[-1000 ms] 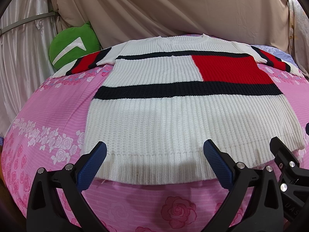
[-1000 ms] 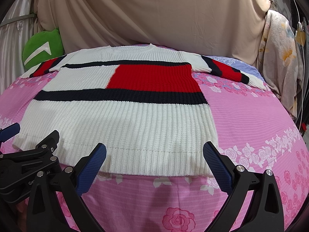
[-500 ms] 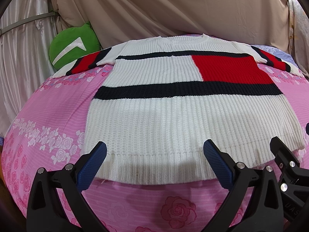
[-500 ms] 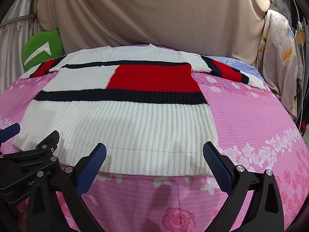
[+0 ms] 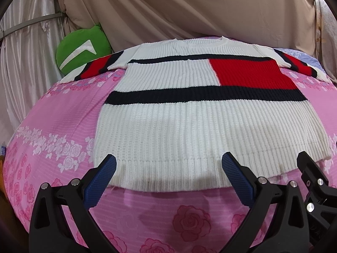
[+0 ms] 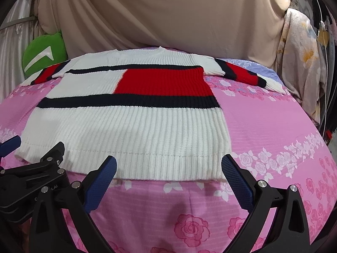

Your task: Fold small clothes

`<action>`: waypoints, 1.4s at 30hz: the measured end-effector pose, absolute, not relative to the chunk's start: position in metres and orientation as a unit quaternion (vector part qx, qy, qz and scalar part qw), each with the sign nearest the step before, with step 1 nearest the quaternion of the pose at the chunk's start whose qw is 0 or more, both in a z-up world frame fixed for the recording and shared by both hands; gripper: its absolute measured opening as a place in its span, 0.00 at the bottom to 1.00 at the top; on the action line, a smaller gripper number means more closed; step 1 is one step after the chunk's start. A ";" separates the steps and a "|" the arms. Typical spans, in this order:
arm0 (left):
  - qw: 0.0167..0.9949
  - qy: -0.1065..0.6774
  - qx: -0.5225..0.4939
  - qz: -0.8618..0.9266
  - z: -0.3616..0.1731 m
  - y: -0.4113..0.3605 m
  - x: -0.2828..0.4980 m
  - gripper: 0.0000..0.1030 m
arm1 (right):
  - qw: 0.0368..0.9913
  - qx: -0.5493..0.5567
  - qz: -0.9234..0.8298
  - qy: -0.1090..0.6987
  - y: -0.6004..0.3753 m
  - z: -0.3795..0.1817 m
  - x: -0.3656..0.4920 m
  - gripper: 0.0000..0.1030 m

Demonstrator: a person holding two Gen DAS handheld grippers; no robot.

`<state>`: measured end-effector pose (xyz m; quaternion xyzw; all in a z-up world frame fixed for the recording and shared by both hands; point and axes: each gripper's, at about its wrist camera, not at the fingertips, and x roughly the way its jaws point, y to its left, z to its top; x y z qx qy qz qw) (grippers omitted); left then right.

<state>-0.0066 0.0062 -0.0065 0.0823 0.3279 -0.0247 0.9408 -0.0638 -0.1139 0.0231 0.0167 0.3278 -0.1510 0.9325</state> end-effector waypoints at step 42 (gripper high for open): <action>0.955 0.292 0.045 -0.028 0.048 0.039 0.026 0.95 | 0.948 0.106 -0.098 0.284 -0.222 0.062 -0.046 0.95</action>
